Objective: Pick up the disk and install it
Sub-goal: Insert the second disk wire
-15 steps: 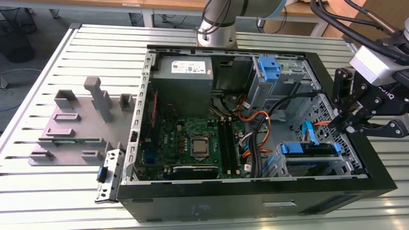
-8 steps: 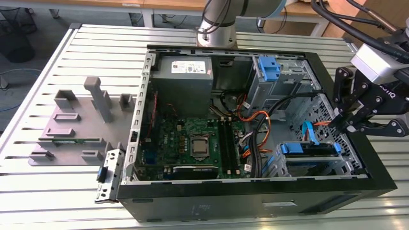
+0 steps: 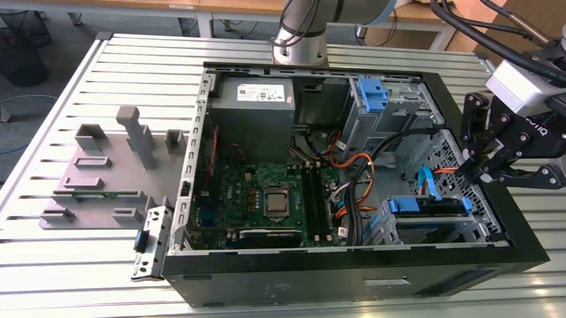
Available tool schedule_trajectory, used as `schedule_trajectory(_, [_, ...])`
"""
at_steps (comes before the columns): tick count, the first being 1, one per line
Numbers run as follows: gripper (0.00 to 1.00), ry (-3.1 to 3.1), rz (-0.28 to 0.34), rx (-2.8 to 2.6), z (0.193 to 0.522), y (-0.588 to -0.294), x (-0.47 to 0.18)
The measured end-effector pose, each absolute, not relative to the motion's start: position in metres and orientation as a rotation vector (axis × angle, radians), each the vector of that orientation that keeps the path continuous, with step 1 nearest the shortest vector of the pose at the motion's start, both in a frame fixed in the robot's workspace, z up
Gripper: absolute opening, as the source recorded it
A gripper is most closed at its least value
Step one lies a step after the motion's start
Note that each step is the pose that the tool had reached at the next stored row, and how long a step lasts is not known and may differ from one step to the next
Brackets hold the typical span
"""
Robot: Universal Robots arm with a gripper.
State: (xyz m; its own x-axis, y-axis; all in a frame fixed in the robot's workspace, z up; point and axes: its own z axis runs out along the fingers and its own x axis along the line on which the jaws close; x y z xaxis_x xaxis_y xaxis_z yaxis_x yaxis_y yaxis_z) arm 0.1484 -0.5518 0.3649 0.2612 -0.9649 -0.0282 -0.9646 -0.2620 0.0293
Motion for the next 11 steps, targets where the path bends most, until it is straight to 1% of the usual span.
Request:
schedule_trajectory(4, [0.25, -1.905, -0.063, 2.49, 0.3651, -0.5518, 0.1484])
schedule_trajectory(5, [0.31, -1.905, -0.063, 2.49, 0.3651, -0.5518, 0.1484])
schedule_trajectory(11, [0.31, -1.905, -0.063, 2.49, 0.3677, -0.5518, 0.1484])
